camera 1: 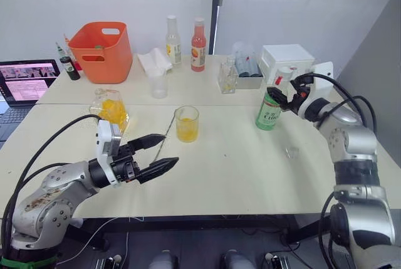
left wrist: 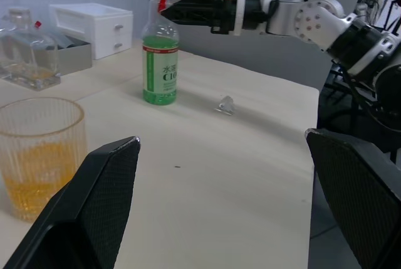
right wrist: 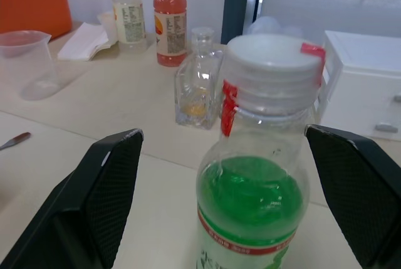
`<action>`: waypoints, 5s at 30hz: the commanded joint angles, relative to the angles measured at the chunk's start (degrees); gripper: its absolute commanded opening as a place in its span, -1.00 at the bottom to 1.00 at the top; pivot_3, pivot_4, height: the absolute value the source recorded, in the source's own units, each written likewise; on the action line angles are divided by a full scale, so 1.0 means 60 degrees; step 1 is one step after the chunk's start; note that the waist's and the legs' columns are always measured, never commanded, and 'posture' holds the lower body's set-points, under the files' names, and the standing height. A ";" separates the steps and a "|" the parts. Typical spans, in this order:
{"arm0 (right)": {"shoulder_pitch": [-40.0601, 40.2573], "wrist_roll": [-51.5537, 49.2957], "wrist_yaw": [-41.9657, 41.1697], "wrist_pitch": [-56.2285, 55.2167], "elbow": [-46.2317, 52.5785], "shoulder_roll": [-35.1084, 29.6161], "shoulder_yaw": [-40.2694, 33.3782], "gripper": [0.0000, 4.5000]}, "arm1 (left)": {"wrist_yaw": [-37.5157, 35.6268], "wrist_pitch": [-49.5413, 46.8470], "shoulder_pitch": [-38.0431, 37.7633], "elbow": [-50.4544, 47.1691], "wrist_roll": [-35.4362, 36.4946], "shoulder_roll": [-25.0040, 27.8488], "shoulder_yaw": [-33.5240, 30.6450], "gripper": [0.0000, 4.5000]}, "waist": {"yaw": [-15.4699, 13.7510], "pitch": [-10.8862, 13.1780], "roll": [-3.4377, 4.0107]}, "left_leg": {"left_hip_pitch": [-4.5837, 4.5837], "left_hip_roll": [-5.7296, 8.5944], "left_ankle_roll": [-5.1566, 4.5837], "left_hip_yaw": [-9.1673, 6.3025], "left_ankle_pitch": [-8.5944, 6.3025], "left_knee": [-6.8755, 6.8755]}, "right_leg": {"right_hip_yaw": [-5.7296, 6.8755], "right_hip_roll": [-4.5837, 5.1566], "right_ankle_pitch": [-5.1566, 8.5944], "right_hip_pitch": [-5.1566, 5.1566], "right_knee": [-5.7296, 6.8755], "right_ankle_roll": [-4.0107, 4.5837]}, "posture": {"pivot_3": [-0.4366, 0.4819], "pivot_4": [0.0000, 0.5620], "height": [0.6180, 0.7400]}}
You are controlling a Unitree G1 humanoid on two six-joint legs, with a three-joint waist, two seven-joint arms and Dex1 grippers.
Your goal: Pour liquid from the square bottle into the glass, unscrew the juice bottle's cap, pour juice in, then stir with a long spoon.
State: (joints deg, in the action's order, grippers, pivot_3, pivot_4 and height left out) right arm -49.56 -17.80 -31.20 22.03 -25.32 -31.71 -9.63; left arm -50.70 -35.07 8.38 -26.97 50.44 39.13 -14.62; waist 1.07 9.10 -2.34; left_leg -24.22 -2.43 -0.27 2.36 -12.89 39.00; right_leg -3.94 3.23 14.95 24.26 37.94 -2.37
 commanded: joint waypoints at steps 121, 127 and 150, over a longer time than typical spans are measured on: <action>0.0120 -0.1769 -0.5898 0.0987 0.3741 0.1535 0.3173 -0.18 | -0.1683 0.0503 0.0765 0.1155 -0.0986 0.0913 0.0063 1.00 | -0.0030 0.0069 0.0099 | -0.0007 -0.0011 0.0000 -0.0002 0.0000 -0.0006 | 0.0007 -0.0005 0.0002 0.0014 -0.0002 -0.0001 | -0.05 -0.47 0.59; 0.0356 -0.1867 -0.5812 0.1126 0.4131 0.1507 0.3077 -0.24 | -0.1615 0.0494 0.0772 0.1122 -0.0986 0.0917 0.0053 1.00 | -0.0019 0.0069 0.0100 | -0.0006 -0.0013 0.0000 -0.0001 0.0000 -0.0007 | 0.0007 -0.0007 0.0002 0.0016 0.0000 -0.0001 | -0.05 -0.47 0.59; 0.2815 -0.1810 0.3665 0.6885 1.1486 0.4211 0.1896 -0.24 | -0.1760 0.0468 0.1408 0.1522 -0.1171 0.0901 0.0327 1.00 | -0.0006 0.0069 0.0099 | -0.0021 -0.0010 0.0002 -0.0006 0.0001 -0.0008 | 0.0007 -0.0006 0.0004 0.0031 0.0001 0.0002 | -0.05 -0.47 0.59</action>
State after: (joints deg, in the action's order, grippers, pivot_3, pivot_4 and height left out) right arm -32.13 -28.88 -11.31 65.40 40.35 -7.46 3.11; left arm -60.78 -32.69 15.77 -17.34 42.94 43.88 -12.32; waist 1.03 9.52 -1.75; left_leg -24.36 -2.48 -0.26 2.34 -12.88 38.95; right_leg -3.90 3.20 14.97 24.46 37.94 -2.36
